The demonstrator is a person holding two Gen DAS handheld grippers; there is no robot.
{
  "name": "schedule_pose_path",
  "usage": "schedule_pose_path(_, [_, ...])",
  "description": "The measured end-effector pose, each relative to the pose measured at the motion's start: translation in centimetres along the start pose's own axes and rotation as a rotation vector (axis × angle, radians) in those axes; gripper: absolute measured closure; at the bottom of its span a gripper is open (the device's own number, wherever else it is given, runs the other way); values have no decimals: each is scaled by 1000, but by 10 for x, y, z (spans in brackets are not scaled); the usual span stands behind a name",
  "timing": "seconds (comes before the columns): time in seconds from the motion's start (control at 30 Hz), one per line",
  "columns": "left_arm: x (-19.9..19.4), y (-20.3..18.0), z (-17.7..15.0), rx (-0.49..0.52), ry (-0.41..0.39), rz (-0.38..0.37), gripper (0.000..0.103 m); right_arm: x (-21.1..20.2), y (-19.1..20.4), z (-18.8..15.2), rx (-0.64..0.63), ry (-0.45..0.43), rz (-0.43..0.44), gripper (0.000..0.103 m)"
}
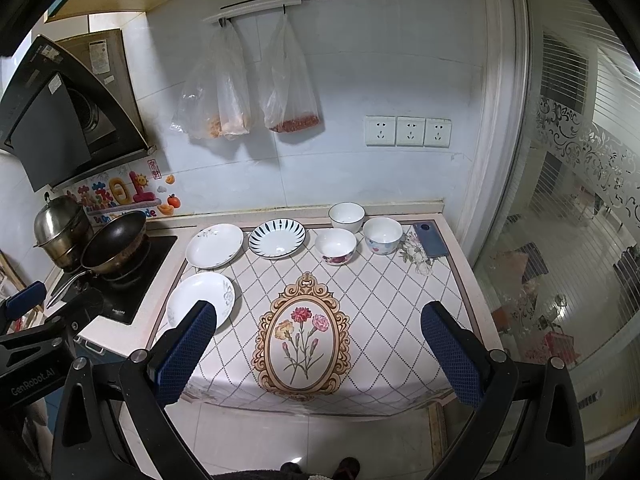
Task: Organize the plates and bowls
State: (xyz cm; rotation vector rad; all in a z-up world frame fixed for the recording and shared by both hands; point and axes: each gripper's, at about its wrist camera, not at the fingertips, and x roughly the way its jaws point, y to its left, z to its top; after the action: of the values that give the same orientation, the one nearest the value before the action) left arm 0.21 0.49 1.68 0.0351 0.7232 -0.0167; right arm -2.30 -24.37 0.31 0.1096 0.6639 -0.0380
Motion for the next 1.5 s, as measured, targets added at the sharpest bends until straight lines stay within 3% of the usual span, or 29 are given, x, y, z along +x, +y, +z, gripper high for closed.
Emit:
schedule_pose_path(1.13, [-4,-4,7,-9,-24,-21,0,-12,3,6,-7,-11,-7,0])
schedule_pose_path(1.5, [-1,11,0,-29,-34,-35,0,-13,9,9,-6,-16,-7,0])
